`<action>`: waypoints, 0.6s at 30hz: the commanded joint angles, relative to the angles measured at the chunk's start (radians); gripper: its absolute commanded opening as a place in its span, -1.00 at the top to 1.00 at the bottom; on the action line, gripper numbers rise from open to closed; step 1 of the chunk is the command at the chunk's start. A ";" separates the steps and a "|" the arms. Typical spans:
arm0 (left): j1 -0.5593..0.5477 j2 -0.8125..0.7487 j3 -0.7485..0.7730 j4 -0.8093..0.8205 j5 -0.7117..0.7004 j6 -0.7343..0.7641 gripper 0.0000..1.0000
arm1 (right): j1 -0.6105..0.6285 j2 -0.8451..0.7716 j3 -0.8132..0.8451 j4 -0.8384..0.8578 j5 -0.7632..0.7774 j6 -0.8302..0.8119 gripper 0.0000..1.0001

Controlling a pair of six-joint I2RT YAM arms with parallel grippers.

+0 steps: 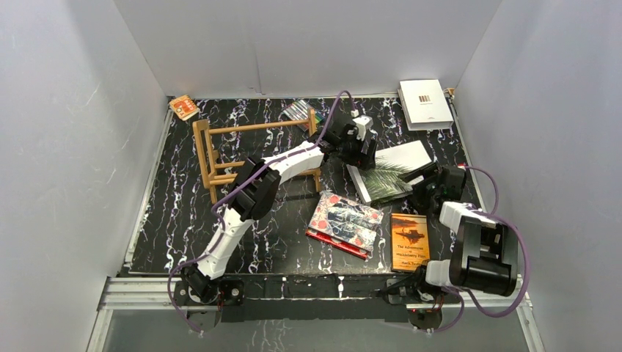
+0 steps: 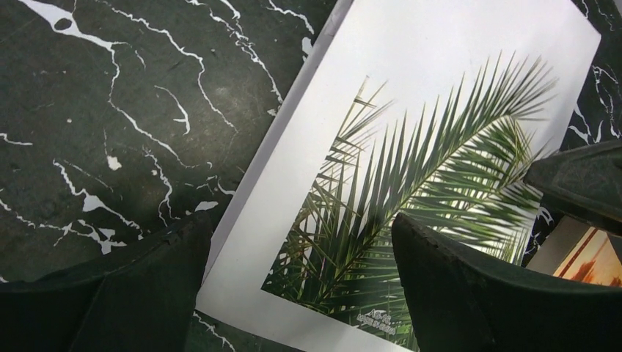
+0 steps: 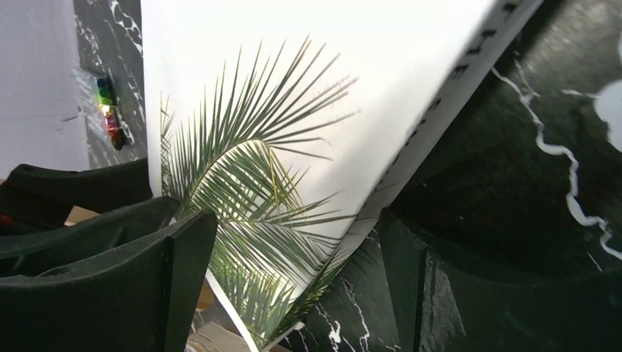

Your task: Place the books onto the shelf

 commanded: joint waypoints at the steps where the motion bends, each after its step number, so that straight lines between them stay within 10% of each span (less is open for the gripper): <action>1: -0.028 -0.088 -0.028 -0.036 0.006 -0.024 -0.78 | 0.004 0.057 0.053 0.131 -0.097 0.010 -0.80; 18: -0.034 -0.152 -0.180 -0.012 -0.030 -0.129 -0.74 | 0.005 0.102 0.088 0.283 -0.217 -0.001 -0.77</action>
